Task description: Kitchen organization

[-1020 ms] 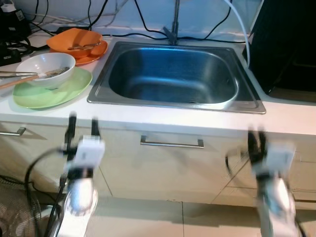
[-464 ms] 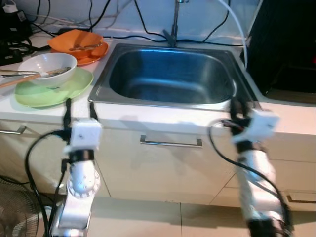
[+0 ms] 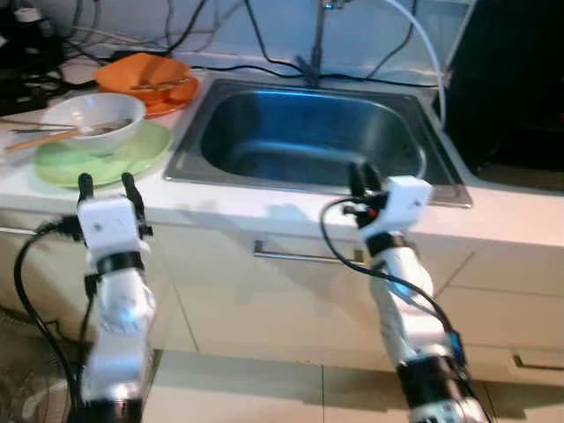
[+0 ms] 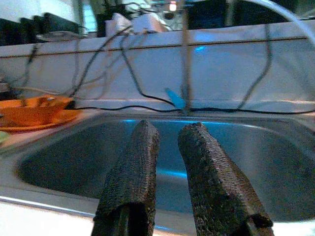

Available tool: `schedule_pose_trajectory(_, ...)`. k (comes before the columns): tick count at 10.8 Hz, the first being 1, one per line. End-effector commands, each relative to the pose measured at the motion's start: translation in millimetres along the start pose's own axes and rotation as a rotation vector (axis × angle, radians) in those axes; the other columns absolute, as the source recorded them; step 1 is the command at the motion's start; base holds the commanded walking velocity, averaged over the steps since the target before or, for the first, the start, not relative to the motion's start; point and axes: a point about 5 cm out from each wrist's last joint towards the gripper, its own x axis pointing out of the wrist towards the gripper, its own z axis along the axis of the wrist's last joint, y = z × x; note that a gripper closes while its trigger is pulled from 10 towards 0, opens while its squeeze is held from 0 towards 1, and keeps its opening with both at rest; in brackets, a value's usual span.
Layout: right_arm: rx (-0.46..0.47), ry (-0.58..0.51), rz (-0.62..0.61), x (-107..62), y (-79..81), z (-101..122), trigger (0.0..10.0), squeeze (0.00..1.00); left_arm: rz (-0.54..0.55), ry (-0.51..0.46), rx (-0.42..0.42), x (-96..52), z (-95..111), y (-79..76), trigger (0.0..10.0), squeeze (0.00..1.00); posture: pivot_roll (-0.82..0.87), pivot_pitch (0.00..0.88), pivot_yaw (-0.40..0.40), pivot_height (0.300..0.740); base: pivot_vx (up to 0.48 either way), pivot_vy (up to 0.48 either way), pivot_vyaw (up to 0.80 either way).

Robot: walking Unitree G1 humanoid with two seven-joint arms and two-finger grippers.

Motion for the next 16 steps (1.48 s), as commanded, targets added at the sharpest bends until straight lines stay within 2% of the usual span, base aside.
schedule_pose_trajectory(1, 0.002, -0.004, 0.006, 2.0, 0.9, -1, 10.0, 0.00, -0.050, 0.030, -0.029, 4.6, -3, -2.0, 10.0, 0.00, 0.23, 0.000, -0.044, 0.740, 0.000, 0.000, 0.00)
schedule_pose_trajectory(2, -0.002, 0.009, -0.002, 4.1, -1.9, -4, 10.0, 0.00, -0.182, 0.037, -0.038, 11.9, -4, -11.2, 10.0, 0.00, 0.23, 0.000, -0.042, 0.740, 0.000, 0.000, 0.00)
schedule_pose_trajectory(4, -0.014, 0.033, -0.047, 3.9, -14.4, -10, 10.0, 0.00, -0.258, 0.040, -0.076, 14.5, -1, -28.4, 10.0, 0.00, 0.22, 0.000, -0.034, 0.740, 0.000, 0.000, 0.00)
schedule_pose_trajectory(5, -0.015, 0.047, -0.113, 5.4, -27.7, -11, 10.0, 0.00, -0.327, 0.057, -0.122, 13.1, -1, -50.7, 10.0, 0.00, 0.21, 0.000, -0.032, 0.740, 0.000, 0.000, 0.00)
schedule_pose_trajectory(6, -0.017, 0.047, -0.128, 7.6, -30.4, -11, 10.0, 0.00, -0.388, 0.044, -0.164, 10.7, 3, -69.9, 10.0, 0.00, 0.20, 0.000, -0.032, 0.740, 0.000, 0.000, -0.40)
schedule_pose_trajectory(8, -0.039, 0.032, -0.108, 10.5, -27.2, -10, 10.0, 0.00, -0.453, 0.007, -0.198, 8.1, 12, -94.2, 10.0, 0.00, 0.20, 0.000, -0.031, 0.740, 0.000, 0.000, 0.00)
schedule_pose_trajectory(9, -0.029, 0.026, -0.113, 11.7, -27.2, -9, 10.0, 0.00, -0.460, -0.001, -0.211, 8.4, 16, -101.1, 10.0, 0.00, 0.20, 0.000, -0.030, 0.740, 0.000, 0.000, 0.00)
schedule_pose_trajectory(11, -0.026, 0.015, -0.118, 11.7, -26.8, -9, 10.0, 0.00, -0.488, 0.003, -0.220, 5.5, 16, -107.7, 10.0, 0.00, 0.19, 0.000, -0.023, 0.740, 0.000, 0.000, 0.00)
schedule_pose_trajectory(13, -0.004, 0.031, -0.125, 12.0, -27.8, -11, 10.0, 0.00, -0.494, 0.008, -0.214, 4.5, 14, -107.1, 10.0, 0.00, 0.19, 0.000, -0.019, 0.740, 0.000, 0.313, -0.60)
schedule_pose_trajectory(16, -0.019, 0.019, -0.124, 9.5, -28.3, -12, 10.0, 0.00, -0.490, 0.023, -0.208, 3.5, 11, -105.5, 10.0, 0.00, 0.19, 0.000, -0.017, 0.740, 0.000, 0.385, 0.00)
